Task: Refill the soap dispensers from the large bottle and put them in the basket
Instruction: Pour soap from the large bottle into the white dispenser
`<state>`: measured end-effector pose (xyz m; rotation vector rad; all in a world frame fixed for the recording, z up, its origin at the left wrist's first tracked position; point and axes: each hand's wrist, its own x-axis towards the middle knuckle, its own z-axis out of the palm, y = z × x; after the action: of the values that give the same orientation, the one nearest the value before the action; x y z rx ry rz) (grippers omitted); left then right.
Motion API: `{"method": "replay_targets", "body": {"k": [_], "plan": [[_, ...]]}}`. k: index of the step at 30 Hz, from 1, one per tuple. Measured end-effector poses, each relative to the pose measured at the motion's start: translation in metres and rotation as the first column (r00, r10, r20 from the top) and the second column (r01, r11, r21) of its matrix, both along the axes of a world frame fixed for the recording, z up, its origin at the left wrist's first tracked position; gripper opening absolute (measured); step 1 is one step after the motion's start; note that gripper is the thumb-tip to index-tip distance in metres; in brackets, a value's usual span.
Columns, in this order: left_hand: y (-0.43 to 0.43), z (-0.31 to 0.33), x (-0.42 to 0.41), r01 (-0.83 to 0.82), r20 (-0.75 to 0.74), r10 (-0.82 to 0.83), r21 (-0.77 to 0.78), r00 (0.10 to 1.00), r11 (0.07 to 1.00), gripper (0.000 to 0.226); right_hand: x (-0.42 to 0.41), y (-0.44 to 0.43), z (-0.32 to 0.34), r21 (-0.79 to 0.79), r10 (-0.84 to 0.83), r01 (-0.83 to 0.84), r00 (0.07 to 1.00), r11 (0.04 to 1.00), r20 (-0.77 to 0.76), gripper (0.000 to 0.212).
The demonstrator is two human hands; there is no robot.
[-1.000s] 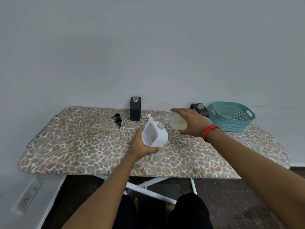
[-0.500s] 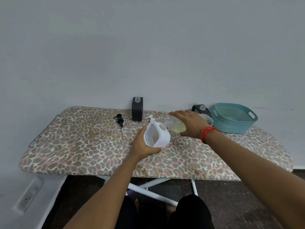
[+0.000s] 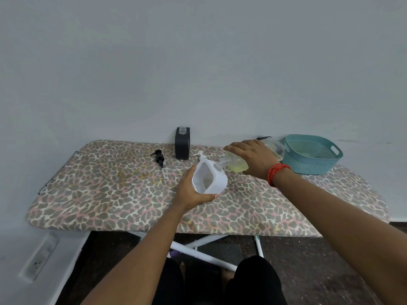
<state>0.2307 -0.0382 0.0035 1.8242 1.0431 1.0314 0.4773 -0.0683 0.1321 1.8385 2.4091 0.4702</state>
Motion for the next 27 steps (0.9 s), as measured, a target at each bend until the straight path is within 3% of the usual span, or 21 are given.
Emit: {"method": "replay_targets", "body": {"k": [27], "plan": [[-0.0022,0.0015,-0.0004,-0.016,-0.014,0.016,0.008,1.0,1.0,0.103,-0.0015,0.0011,0.0033,0.037,0.021,-0.023,0.997,0.999,0.071,0.097]]}}
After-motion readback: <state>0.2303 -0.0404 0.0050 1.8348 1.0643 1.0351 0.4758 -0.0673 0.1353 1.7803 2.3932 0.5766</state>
